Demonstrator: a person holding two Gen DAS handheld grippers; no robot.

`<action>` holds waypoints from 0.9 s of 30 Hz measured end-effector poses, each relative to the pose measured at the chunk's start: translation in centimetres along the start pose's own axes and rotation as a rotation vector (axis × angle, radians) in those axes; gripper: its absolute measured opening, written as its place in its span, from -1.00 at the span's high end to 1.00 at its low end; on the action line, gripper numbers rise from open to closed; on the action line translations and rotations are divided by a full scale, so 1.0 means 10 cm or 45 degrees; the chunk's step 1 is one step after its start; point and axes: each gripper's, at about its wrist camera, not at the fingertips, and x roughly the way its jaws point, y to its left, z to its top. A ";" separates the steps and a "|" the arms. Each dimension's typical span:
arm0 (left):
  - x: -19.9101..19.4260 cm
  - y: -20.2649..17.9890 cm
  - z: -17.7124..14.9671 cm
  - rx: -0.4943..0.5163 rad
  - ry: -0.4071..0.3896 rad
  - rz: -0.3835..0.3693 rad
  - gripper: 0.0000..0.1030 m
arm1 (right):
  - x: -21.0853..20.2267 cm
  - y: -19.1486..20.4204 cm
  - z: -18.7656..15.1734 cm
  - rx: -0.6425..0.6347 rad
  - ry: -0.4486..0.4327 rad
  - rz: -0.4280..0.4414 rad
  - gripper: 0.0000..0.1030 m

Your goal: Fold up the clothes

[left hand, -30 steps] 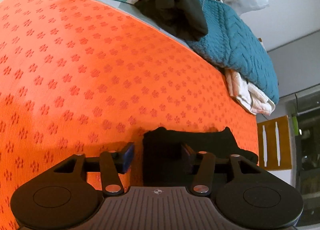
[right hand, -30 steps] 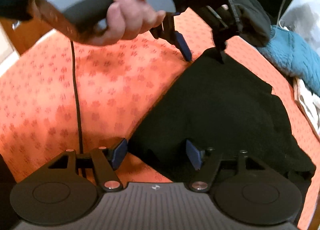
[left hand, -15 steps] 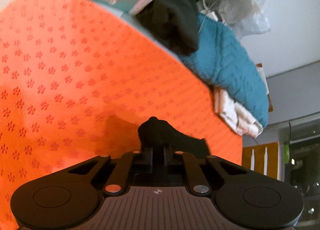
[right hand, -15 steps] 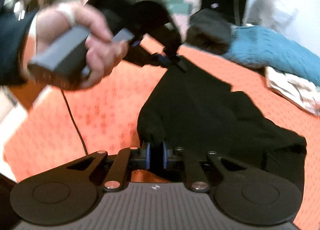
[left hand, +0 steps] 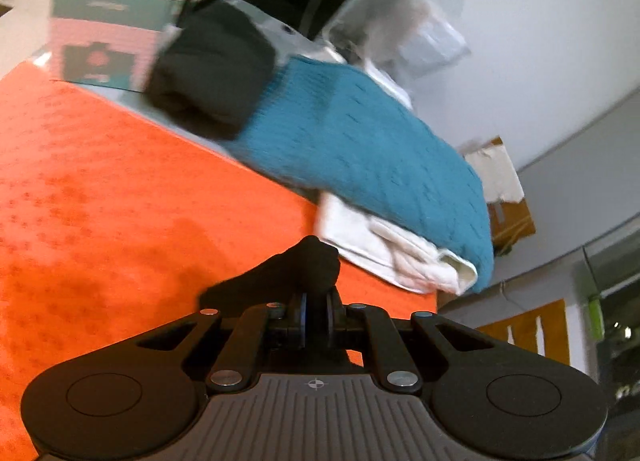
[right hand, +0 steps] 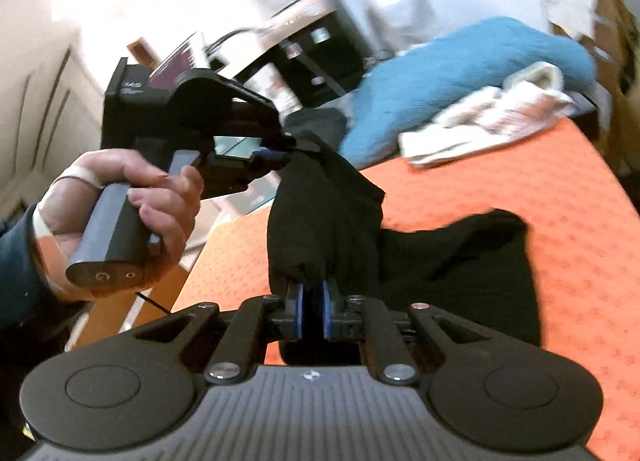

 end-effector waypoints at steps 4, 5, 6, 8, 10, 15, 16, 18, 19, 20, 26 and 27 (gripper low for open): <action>0.34 -0.46 -0.19 0.084 0.032 0.060 0.77 | -0.13 -0.53 0.01 0.115 0.003 -0.009 0.80; 0.43 -0.56 -0.24 0.104 0.041 0.075 0.77 | -0.15 -0.66 0.00 0.146 0.003 -0.013 0.80; 0.52 -0.63 -0.28 0.123 0.050 0.085 0.77 | -0.16 -0.78 -0.03 0.182 0.008 -0.012 0.80; 0.70 -0.78 -0.40 0.186 0.065 0.118 0.76 | -0.18 -1.01 -0.08 0.245 0.016 -0.017 0.81; 0.90 -0.91 -0.51 0.270 0.076 0.136 0.67 | -0.15 -1.25 -0.12 0.323 0.027 -0.019 0.81; 1.07 -1.11 -0.66 0.392 0.081 0.080 0.21 | 0.00 -1.68 -0.29 0.454 0.122 -0.046 0.81; 1.04 -1.14 -0.67 0.412 0.068 0.071 0.07 | 0.02 -1.74 -0.33 0.460 0.147 -0.053 0.81; 0.91 -1.11 -0.66 0.438 0.052 0.078 -0.02 | 0.03 -1.80 -0.35 0.454 0.180 -0.059 0.79; 0.84 -1.09 -0.66 0.451 0.045 0.082 -0.02 | 0.04 -1.82 -0.34 0.445 0.195 -0.062 0.73; 0.77 -1.06 -0.66 0.464 0.037 0.087 -0.02 | 0.01 -1.83 -0.32 0.423 0.210 -0.076 0.73; 0.35 -0.69 -0.67 0.484 0.033 0.169 -0.02 | -0.16 -1.71 0.09 0.188 0.208 -0.090 0.73; 0.29 -0.59 -0.70 0.480 0.041 0.190 -0.04 | -0.13 -1.64 0.20 0.112 0.209 -0.098 0.73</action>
